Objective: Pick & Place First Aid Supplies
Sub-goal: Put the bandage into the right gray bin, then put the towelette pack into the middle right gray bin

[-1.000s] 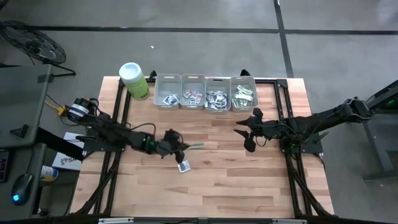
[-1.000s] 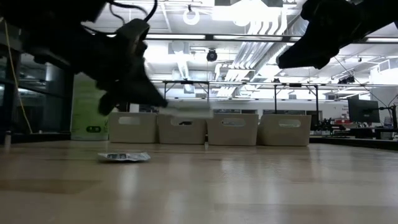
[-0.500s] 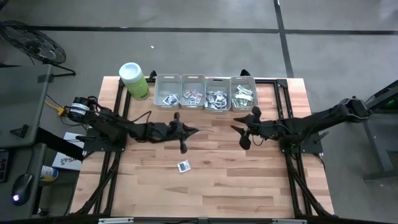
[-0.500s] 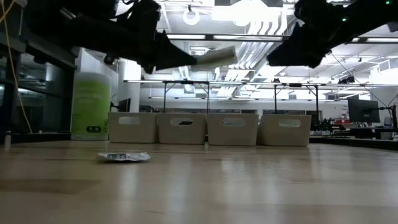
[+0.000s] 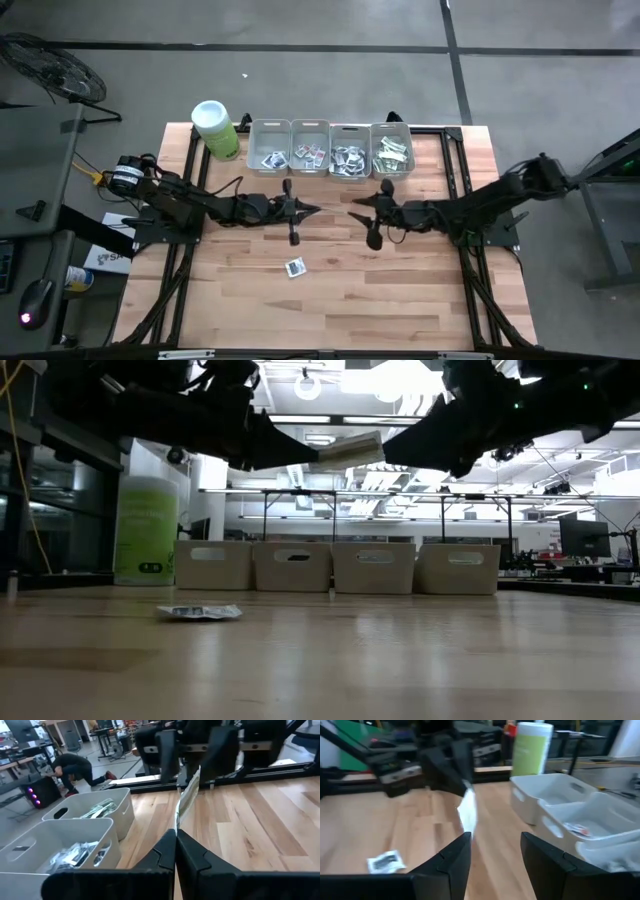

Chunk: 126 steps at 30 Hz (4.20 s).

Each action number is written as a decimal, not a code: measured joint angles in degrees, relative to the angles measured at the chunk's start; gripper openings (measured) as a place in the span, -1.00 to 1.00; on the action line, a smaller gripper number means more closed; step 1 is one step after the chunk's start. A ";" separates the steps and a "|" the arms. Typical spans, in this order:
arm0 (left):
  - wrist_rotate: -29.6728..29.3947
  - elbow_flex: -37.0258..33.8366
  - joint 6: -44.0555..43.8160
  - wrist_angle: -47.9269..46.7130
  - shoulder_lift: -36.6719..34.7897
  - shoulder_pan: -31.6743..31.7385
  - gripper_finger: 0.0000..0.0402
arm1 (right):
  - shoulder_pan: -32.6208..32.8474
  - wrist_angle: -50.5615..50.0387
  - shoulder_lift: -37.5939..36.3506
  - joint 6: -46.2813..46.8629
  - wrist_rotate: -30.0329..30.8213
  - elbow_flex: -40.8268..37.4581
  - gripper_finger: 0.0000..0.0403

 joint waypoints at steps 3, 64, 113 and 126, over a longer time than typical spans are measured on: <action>-0.31 0.00 0.06 -0.18 0.00 0.04 -1.00 | 0.00 2.88 1.85 0.39 -2.82 0.00 -0.18; -1.13 -0.05 2.03 -0.99 0.02 0.00 -0.76 | -2.64 11.17 7.05 0.25 -6.64 0.00 -1.00; -11.69 -0.09 -0.59 -8.60 -0.31 0.00 -0.15 | -35.98 -40.16 -13.36 -24.15 3.95 0.02 -0.44; -6.27 0.00 -7.20 -25.34 -9.42 -0.02 -0.15 | -35.23 -41.39 -19.34 -14.91 -4.08 1.00 0.10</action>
